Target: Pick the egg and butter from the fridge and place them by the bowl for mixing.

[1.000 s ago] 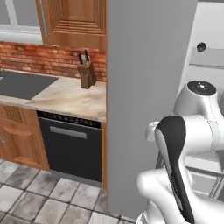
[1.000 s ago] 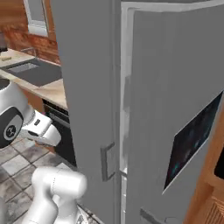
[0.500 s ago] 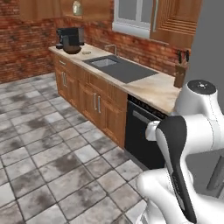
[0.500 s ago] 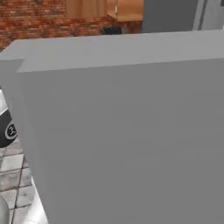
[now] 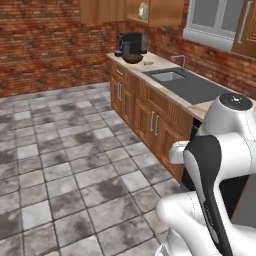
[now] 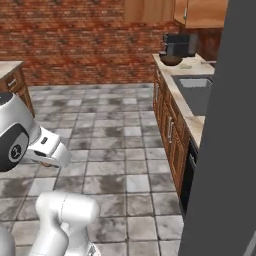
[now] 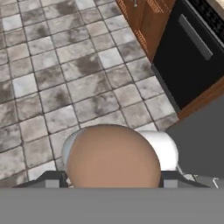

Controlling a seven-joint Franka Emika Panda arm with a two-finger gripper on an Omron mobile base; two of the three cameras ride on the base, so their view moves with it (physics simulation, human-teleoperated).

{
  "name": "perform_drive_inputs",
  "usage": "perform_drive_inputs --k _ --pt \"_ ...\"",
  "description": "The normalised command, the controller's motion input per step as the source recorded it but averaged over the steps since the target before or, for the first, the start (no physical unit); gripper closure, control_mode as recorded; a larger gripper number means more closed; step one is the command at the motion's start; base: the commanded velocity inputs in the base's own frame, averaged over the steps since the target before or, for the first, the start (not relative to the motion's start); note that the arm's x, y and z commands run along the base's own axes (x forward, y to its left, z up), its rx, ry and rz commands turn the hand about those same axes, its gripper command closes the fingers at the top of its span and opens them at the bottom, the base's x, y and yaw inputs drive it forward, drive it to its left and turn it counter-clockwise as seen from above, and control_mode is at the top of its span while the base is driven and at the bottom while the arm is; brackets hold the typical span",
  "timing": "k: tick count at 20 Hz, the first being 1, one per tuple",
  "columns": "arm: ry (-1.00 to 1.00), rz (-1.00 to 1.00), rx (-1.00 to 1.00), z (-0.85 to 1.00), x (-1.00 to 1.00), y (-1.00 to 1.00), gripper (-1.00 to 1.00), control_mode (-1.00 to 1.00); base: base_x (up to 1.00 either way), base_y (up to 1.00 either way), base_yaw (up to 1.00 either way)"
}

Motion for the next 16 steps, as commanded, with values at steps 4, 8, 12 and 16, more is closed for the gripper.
perform_drive_inputs --k 4,8,12,16 --pt "0.0 0.0 0.0 0.0 0.0 0.0 1.0 1.0 0.84 0.31 0.24" --pt "0.0 0.0 0.0 0.0 0.0 0.0 1.0 1.0 0.88 0.31 0.2" --pt "0.0 0.0 0.0 0.0 0.0 0.0 1.0 1.0 0.93 0.3 0.13" --pt "0.0 0.0 0.0 0.0 0.0 0.0 1.0 1.0 0.94 0.25 0.15"
